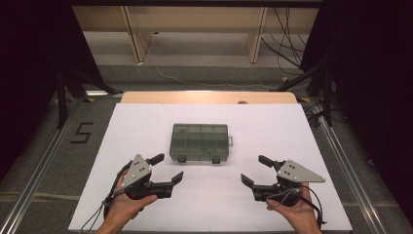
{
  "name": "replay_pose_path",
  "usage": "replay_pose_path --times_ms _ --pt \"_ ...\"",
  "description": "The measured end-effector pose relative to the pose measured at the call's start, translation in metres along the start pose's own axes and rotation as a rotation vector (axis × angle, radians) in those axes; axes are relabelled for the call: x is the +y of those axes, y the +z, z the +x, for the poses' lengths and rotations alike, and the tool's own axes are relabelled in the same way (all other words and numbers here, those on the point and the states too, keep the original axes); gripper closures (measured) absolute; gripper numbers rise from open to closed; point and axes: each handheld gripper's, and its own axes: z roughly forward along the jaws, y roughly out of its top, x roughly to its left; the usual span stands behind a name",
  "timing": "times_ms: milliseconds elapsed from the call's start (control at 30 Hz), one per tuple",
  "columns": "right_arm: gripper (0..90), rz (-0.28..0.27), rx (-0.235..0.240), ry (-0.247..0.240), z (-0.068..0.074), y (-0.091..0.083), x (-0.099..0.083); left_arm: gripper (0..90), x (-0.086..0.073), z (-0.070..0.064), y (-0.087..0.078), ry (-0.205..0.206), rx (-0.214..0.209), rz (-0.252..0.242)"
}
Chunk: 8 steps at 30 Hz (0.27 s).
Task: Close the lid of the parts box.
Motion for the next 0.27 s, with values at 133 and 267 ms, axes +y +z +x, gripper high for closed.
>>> replay_pose_path --times_ms 133,267 --pt "16.4 -0.005 0.003 -0.005 0.0 0.0008 -0.0001 15.7 0.0001 0.0001 -0.0005 -0.004 0.0 -0.004" --pt "16.4 0.009 0.01 -0.008 -0.001 0.0011 -0.0003 15.7 0.0 0.0014 -0.0001 -0.002 0.002 -0.001"
